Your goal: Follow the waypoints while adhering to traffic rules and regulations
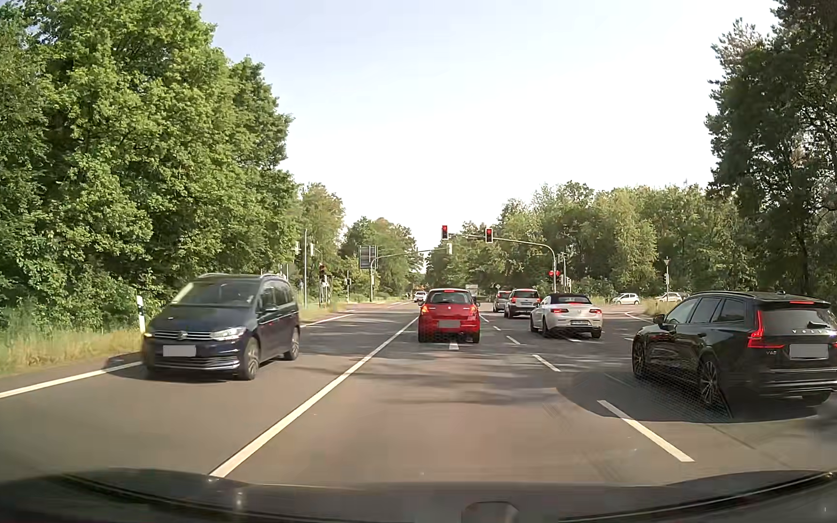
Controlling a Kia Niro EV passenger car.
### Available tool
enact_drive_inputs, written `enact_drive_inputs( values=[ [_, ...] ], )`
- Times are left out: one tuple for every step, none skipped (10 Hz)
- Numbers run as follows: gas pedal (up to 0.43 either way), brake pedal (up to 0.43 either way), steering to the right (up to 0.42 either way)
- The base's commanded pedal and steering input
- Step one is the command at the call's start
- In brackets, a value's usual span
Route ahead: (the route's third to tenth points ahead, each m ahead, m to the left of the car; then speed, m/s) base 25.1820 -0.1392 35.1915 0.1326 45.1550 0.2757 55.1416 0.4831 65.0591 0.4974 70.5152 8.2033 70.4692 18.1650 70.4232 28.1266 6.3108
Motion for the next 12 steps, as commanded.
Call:
enact_drive_inputs(
  values=[
    [0.000,0.262,0.001],
    [0.000,0.268,0.001],
    [0.000,0.268,0.001],
    [0.000,0.274,0.001],
    [0.000,0.280,0.001],
    [0.000,0.287,0.001],
    [0.000,0.287,0.001],
    [0.000,0.293,0.001],
    [0.000,0.293,0.000],
    [0.000,0.299,0.000],
    [0.000,0.299,0.001],
    [0.000,0.299,0.001]
  ],
)
